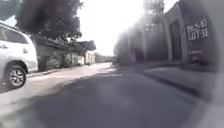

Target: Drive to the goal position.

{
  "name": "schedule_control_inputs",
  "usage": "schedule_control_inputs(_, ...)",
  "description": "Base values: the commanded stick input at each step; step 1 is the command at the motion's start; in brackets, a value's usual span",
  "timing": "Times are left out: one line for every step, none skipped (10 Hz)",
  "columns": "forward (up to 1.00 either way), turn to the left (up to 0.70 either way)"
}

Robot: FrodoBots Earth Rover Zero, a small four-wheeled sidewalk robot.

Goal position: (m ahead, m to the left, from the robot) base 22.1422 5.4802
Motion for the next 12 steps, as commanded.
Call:
schedule_control_inputs(1.0,0.0)
schedule_control_inputs(1.0,0.0)
schedule_control_inputs(1.0,0.0)
schedule_control_inputs(1.0,0.0)
schedule_control_inputs(1.0,-0.12)
schedule_control_inputs(1.0,-0.29)
schedule_control_inputs(1.0,-0.4)
schedule_control_inputs(1.0,-0.4)
schedule_control_inputs(1.0,-0.4)
schedule_control_inputs(1.0,-0.22)
schedule_control_inputs(1.0,0.0)
schedule_control_inputs(1.0,0.0)
